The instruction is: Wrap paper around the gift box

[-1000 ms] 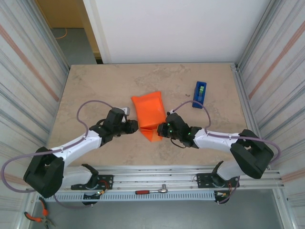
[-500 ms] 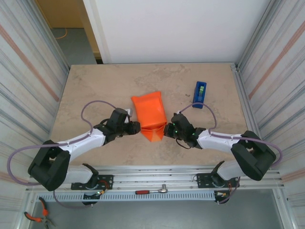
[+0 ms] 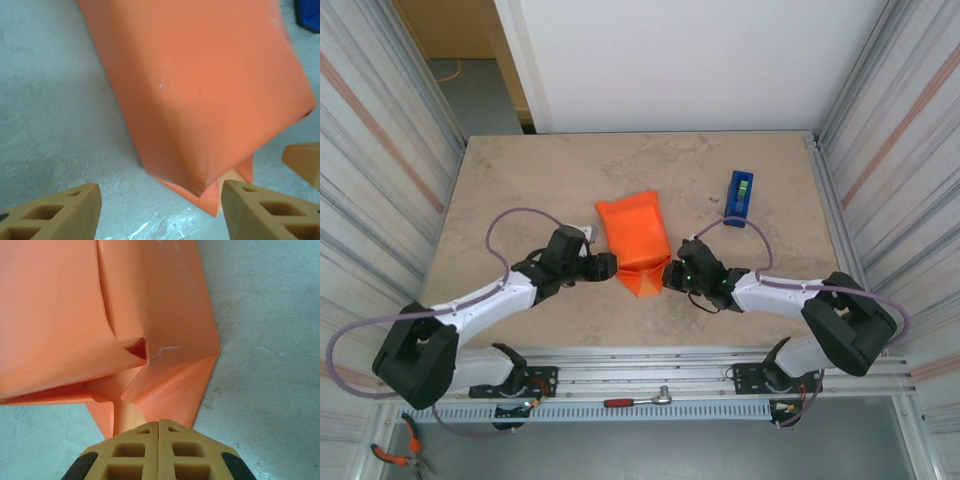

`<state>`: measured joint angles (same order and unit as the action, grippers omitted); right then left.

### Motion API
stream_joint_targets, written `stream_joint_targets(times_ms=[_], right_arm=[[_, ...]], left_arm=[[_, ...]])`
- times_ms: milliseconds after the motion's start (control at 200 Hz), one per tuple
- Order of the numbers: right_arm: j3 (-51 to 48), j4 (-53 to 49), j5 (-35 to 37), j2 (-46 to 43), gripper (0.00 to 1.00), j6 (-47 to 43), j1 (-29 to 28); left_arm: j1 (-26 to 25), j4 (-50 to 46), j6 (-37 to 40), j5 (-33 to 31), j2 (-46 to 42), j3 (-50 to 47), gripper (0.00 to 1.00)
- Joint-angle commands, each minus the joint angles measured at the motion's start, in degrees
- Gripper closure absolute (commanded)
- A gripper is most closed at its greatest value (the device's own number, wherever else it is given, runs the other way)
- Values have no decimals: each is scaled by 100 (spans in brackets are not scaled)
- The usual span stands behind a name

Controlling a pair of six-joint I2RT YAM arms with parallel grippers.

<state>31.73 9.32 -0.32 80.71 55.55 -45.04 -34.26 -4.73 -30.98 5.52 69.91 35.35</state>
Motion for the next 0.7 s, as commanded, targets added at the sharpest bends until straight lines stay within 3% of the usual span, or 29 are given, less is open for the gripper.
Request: stream_joint_targets(times_ms=[0, 220, 526, 696], right_arm=[[-52, -17, -67, 79, 100, 18, -53], [103, 186, -171, 441, 100, 0, -84], [141, 384, -217, 932, 100, 78, -239], [72, 347, -183, 751, 100, 143, -277]], left_arm=[[-2, -242, 128, -191, -417, 191, 28], [15, -350, 22, -275, -809, -33, 13], [27, -375, -56, -302, -1010, -319, 10], [38, -413, -61, -337, -1033, -345, 6]])
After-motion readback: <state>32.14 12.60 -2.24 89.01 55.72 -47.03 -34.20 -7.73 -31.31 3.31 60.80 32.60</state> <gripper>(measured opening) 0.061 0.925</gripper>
